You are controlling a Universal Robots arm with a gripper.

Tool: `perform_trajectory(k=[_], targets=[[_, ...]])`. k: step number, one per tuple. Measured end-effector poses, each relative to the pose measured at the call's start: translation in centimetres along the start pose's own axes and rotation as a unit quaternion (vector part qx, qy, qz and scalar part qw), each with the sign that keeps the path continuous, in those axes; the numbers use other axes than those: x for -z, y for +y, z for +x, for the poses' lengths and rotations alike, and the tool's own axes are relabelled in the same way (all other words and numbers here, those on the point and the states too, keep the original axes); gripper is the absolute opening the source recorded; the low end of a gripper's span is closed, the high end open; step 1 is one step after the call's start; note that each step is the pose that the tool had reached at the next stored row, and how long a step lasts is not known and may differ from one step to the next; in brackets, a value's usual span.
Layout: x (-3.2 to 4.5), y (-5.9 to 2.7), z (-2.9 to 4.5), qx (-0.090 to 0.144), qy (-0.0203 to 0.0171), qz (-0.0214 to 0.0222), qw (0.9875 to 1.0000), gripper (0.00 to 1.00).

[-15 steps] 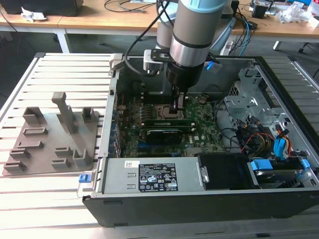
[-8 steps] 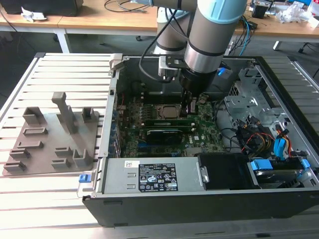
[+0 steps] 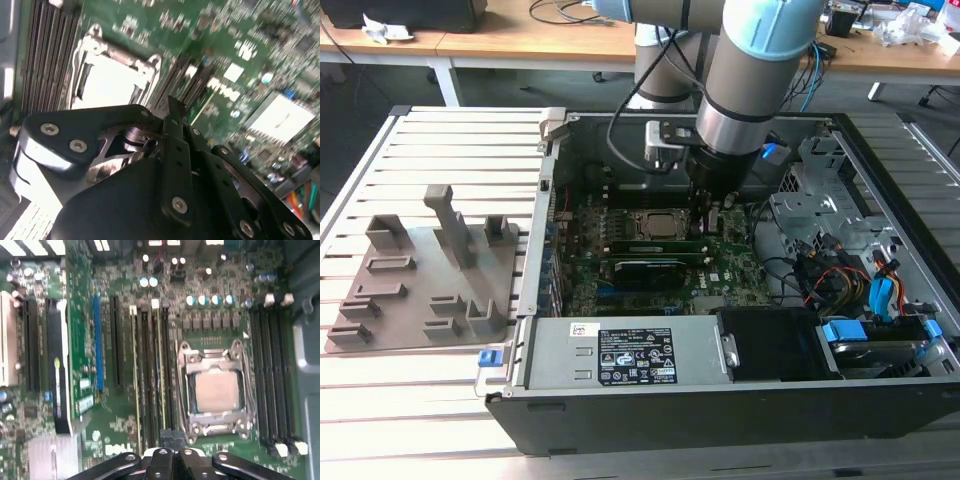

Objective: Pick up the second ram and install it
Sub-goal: 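Press down the second ram until it locks into place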

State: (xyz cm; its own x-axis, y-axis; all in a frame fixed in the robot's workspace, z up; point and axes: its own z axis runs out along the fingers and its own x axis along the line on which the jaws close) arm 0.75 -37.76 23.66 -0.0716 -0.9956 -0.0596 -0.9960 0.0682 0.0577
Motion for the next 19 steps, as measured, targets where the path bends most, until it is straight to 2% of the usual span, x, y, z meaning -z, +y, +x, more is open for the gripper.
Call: perform_trajectory(k=[1,5,8,9,10,14,17,18,19], targets=[[-0.06,1.23,0.1,0.0,0.0,0.0003,1.0,0.11],[-0.18,3.25,0.26,0.0,-0.0002,0.0006,1.0,0.11],[-0.38,6.68,0.52,0.0,-0.0002,0.001,1.0,0.11],[-0.47,7.61,0.59,0.0,-0.0002,0.0013,1.0,0.11],[-0.53,8.01,0.62,0.0,-0.0003,0.0014,1.0,0.11],[-1.23,8.32,0.7,0.0,0.0,0.0012,1.0,0.11],[-0.91,8.31,0.66,0.0,-0.0005,0.0014,1.0,0.11],[-0.78,7.8,0.62,0.0,-0.0011,0.0012,1.0,0.11],[-0.73,6.93,0.56,0.001,-0.0014,0.0004,1.0,0.11]])
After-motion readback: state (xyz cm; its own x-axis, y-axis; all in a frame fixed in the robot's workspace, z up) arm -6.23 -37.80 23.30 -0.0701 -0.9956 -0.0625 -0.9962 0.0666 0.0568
